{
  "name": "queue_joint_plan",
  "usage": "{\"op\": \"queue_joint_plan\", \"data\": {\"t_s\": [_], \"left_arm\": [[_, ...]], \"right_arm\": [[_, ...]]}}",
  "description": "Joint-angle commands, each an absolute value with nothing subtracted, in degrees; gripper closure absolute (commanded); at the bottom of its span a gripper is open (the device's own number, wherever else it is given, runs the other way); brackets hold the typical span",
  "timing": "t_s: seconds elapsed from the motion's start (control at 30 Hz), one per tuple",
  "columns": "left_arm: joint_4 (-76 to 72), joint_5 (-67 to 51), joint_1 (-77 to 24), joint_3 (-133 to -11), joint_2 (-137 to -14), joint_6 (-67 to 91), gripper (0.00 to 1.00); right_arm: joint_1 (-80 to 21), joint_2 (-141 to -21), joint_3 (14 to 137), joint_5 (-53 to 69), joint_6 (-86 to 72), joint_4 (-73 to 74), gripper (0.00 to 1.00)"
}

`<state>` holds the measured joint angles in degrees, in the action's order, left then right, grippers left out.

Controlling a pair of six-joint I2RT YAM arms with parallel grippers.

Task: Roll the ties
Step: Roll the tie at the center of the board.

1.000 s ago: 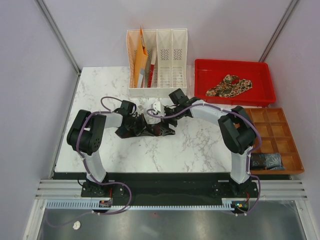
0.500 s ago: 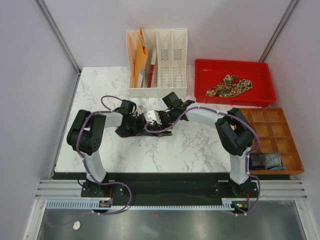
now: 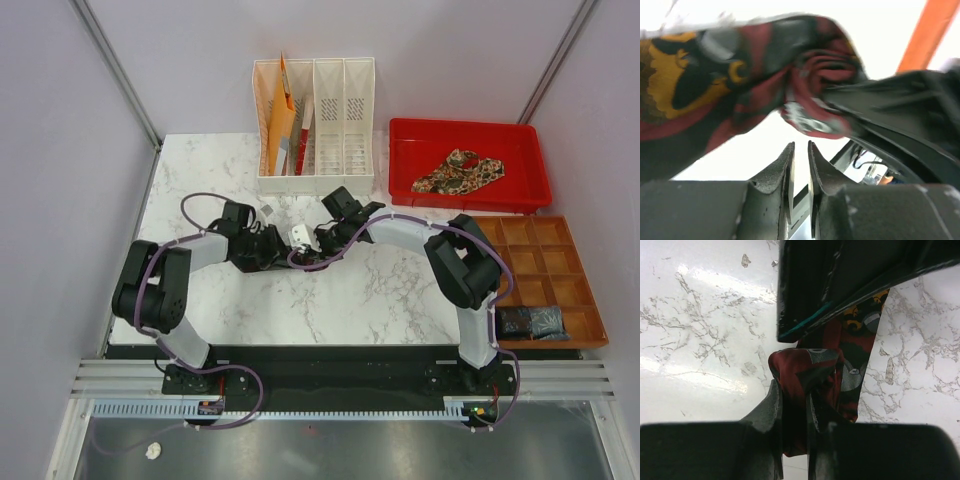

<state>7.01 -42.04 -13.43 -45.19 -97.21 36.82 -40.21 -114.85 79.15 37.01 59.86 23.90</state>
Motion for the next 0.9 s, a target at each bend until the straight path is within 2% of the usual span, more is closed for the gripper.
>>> {"op": "queue_joint_plan", "data": {"t_s": [0.0, 0.13, 0.3, 0.87], "left_arm": [[2.7, -45.4, -11.1, -45.6, -91.6, 36.0, 0.78], [3.5, -42.0, -8.6, -47.5, -94.2, 35.9, 0.79], [12.3, -35.4, -6.4, -50.8, -101.1, 33.6, 0.85], [21.4, -25.4, -9.2, -50.4, -98.9, 28.3, 0.94]], "right_arm": [[-39.6, -114.1, 78.3, 37.2, 60.6, 24.2, 1.0], [-39.6, -114.0, 78.2, 38.0, 60.6, 24.3, 1.0], [-39.0, -114.1, 78.7, 38.4, 59.8, 24.5, 1.0], [-32.8, -110.1, 76.3, 43.8, 49.3, 23.8, 1.0]]}}
